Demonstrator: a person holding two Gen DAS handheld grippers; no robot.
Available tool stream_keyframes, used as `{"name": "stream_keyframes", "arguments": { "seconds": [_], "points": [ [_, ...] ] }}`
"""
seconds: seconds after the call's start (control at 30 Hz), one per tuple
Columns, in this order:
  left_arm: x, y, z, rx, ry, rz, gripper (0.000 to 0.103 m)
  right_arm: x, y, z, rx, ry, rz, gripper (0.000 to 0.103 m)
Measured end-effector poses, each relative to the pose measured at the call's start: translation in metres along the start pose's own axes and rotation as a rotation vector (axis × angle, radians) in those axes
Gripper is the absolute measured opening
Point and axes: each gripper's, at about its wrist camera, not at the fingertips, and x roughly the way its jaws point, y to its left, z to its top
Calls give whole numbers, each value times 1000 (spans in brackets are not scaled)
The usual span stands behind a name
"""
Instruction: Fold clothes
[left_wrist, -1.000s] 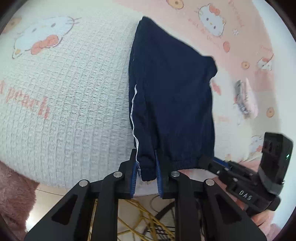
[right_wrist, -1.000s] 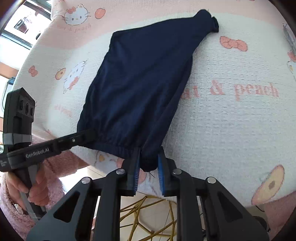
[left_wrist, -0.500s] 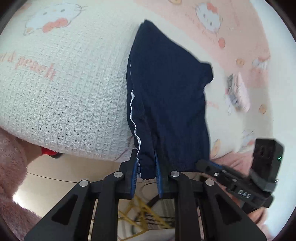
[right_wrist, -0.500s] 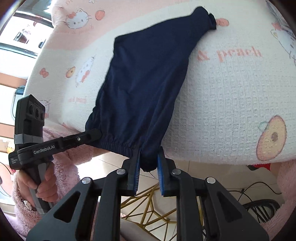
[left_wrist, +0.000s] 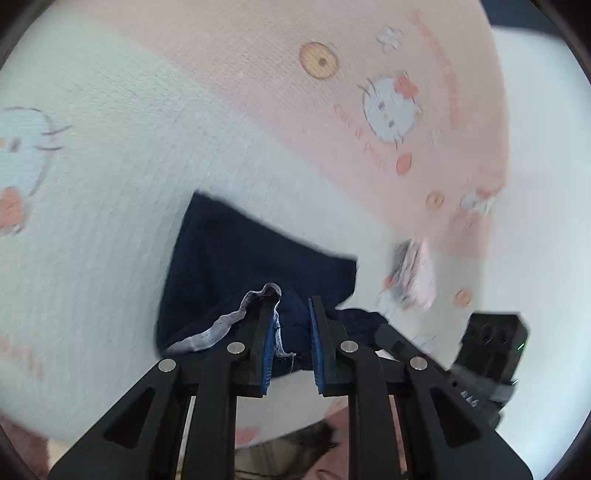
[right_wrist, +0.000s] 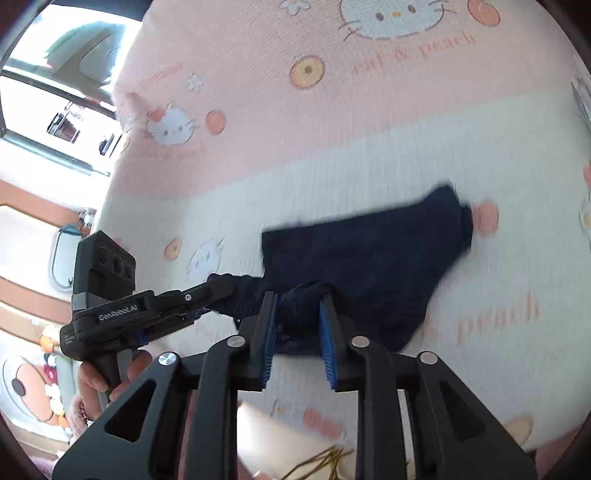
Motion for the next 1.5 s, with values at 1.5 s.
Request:
{"name": "stream_keyframes", "arguments": {
  "seconds": [1.5],
  "points": [
    [39, -28, 34, 447, -178, 278, 33, 39, -52, 4, -283, 26, -338, 33]
  ]
}}
